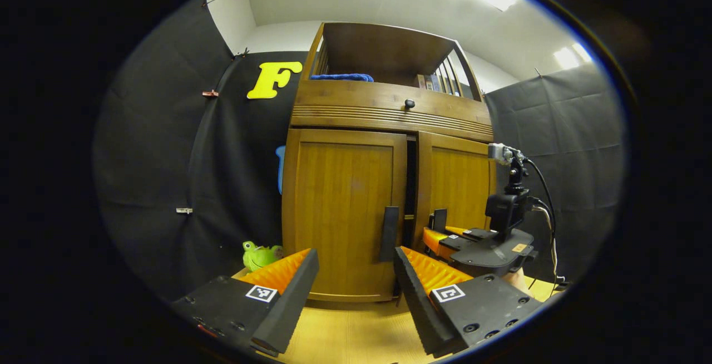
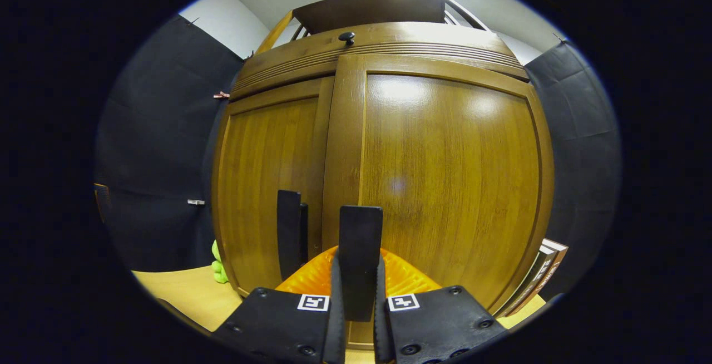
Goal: Open the right door of the double-door shoe cabinet with the right hand, and open the left door with the left hand.
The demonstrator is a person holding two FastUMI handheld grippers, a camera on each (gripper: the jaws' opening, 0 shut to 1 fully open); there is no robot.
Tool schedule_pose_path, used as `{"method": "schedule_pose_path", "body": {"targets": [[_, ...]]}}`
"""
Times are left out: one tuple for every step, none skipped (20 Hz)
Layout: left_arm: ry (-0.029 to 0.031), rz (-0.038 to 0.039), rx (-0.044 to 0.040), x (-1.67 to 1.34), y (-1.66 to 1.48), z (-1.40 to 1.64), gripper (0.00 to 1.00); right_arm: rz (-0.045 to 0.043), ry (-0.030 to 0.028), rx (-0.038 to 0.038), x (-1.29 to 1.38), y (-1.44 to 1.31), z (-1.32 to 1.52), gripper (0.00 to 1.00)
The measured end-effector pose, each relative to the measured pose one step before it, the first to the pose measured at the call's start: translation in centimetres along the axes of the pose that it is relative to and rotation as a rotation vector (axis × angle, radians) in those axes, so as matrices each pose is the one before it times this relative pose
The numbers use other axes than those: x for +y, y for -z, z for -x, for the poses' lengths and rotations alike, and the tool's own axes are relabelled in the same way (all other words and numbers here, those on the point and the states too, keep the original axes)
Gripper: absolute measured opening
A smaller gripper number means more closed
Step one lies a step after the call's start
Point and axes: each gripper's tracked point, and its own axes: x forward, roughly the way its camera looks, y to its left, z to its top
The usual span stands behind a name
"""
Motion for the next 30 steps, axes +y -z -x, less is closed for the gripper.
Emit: {"method": "schedule_pose_path", "body": {"targets": [[0.00701, 0.00591, 0.00311, -0.064, 0.038, -0.035, 0.86, 0.00071, -0.00502, 0.00112, -0.018, -0.125, 0.736, 0.24], [0.00467, 0.00621, 0.00643, -0.062, 0.32, 0.012, 0.86, 0.00161, -0.00844, 0.00094, -0.026, -0.095, 0.762, 0.21], [0.00273, 0.00635, 0.00634, -0.017, 0.191, -0.059, 0.86, -0.00357, -0.00804, 0.00414, -0.105, -0.028, 0.72, 0.21], [0.00441, 0.00257, 0.00479, -0.117, 0.197, -0.017, 0.86, -0.00595, -0.00643, 0.00371, -0.039, -0.082, 0.714, 0.21], [0.00915, -0.00014, 0.0045, -0.237, 0.053, -0.095, 0.87, -0.00152, -0.00511, 0.0049, -0.232, -0.091, 0.821, 0.21], [0.01143, -0.00025, 0.00515, -0.265, 0.242, -0.044, 0.87, 0.00424, -0.00499, 0.00232, -0.036, -0.134, 0.792, 0.21], [0.01364, 0.00153, 0.00469, -0.302, 0.164, -0.155, 0.87, 0.00752, -0.00385, 0.00046, -0.12, -0.254, 0.791, 0.21], [0.01401, 0.00318, 0.0044, -0.289, 0.189, -0.136, 0.87, 0.00623, -0.00084, -0.00064, -0.282, -0.176, 0.806, 0.21], [0.01379, 0.00187, 0.0046, -0.388, 0.113, -0.112, 0.87, 0.00507, -0.0021, -0.00248, 0.332, 0.461, 1.09, 0.24], [0.01299, 0.00052, 0.00063, -0.436, 0.115, -0.164, 0.86, 0.00266, -0.00023, 0.00004, -0.265, -0.12, 0.762, 0.21], [0.01263, 0.00073, -0.00211, -0.439, -0.033, -0.192, 0.87, 0.00103, -0.00179, 0.0003, -0.243, -0.091, 0.902, 0.24], [0.01362, 0.00082, -0.00203, -0.584, 0.012, -0.167, 0.87, 0.00096, -0.00124, 0.00183, -0.336, -0.087, 0.884, 0.24], [0.01592, 0.00093, -0.00287, -0.677, -0.047, -0.232, 0.87, -0.00007, -0.00015, 0.00189, -0.288, -0.175, 0.959, 0.24], [0.01755, 0.00133, -0.00419, -0.738, 0.005, -0.207, 0.87, 0.00329, 0.0014, 0.00329, -0.477, -0.089, 0.94, 0.21], [0.01767, 0.00327, -0.00498, -0.75, -0.064, -0.258, 0.84, 0.00424, 0.00176, 0.00173, -0.406, -0.077, 0.835, 0.21], [0.01842, 0.00571, -0.00276, -0.726, -0.023, -0.305, 0.87, 0.00469, 0.00106, 0.00121, -0.459, -0.012, 0.73, 0.21], [0.01536, 0.00663, -0.00065, -0.746, -0.022, -0.281, 0.87, 0.00122, 0.00202, 0.00099, -0.27, -0.195, 0.634, 0.21], [0.01203, 0.00411, -0.00132, -0.7, 0.083, -0.28, 0.87, -0.0008, 0.00299, -0.00084, -0.448, -0.049, 0.607, 0.21], [0.00826, -0.00017, 0.00035, -0.546, 0.073, -0.309, 0.87, -0.00071, 0.00363, 0.00016, -0.446, -0.052, 0.624, 0.21], [0.00679, -0.00341, 0.0029, -0.549, 0.293, -0.082, 0.87, -0.00085, 0.00448, -0.00008, -0.535, -0.141, 0.489, 0.23], [0.00489, -0.00453, 0.00286, -0.424, 0.179, -0.181, 0.88, 0.00141, 0.00529, -0.00136, -0.429, -0.084, 0.496, 0.23], [0.00279, -0.00311, 0.00254, -0.365, 0.095, -0.243, 0.88, 0.0012, 0.00733, 0.00145, -0.465, 0.018, 0.402, 0.23], [0.00238, 0.00021, 0.00228, -0.368, 0.084, -0.256, 0.89, -0.00002, 0.00733, -0.00296, -0.404, -0.079, 0.526, 0.23], [0.00483, 0.00122, 0.00211, -0.384, 0.156, -0.225, 0.89, -0.00155, 0.00746, 0.00053, -0.366, -0.047, 0.447, 0.23], [0.00575, 0.00085, 0.00294, -0.346, 0.065, -0.186, 0.87, -0.00136, 0.0072, -0.0026, -0.5, -0.029, 0.396, 0.23], [0.00649, -0.00009, 0.0027, -0.475, 0.198, -0.256, 0.87, -0.00319, 0.00883, -0.00006, -0.44, 0.076, 0.586, 0.23], [0.00499, -0.00001, 0.00155, -0.399, 0.065, -0.194, 0.87, -0.00253, 0.00663, -0.00149, -0.382, -0.186, 0.301, 0.2], [0.00447, -0.00024, 0.00078, -0.337, 0.144, -0.062, 0.84, -0.00081, 0.0081, 0.001, -0.437, -0.105, 0.326, 0.23], [0.00508, 0.00114, -0.00008, -0.348, -0.021, -0.093, 0.87, -0.00313, 0.00829, -0.00122, -0.493, -0.005, 0.325, 0.23], [0.00562, 0.0037, -0.00045, -0.364, 0.034, -0.264, 0.84, -0.00421, 0.00829, -0.00044, -0.6, 0.067, 0.378, 0.23]]}}
